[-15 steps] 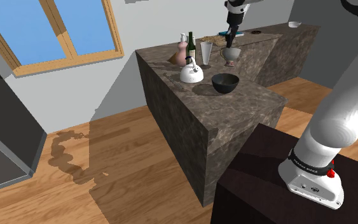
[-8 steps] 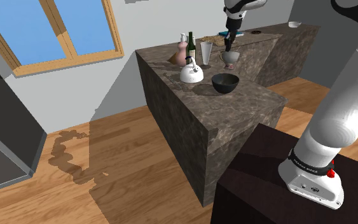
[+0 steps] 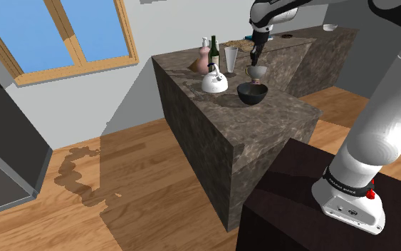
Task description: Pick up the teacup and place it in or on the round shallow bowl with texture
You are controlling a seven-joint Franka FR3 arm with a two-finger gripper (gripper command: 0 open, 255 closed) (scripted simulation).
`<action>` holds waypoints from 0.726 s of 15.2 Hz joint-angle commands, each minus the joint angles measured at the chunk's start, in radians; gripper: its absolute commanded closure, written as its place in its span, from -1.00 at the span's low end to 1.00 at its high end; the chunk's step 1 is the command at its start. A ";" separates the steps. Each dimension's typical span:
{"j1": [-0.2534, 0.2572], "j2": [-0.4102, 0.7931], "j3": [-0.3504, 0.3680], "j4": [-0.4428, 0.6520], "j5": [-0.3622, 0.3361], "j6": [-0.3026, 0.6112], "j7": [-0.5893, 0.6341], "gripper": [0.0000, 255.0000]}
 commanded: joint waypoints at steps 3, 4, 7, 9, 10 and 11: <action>-0.001 0.009 -0.002 -0.046 0.003 0.056 -0.001 1.00; -0.002 0.012 -0.002 -0.056 0.004 0.069 -0.002 1.00; -0.003 0.023 -0.003 -0.085 0.008 0.108 -0.004 1.00; -0.003 0.032 -0.004 -0.103 0.011 0.134 -0.005 1.00; -0.003 0.036 -0.004 -0.112 0.013 0.147 -0.006 1.00; -0.004 0.038 -0.005 -0.115 0.014 0.152 -0.007 1.00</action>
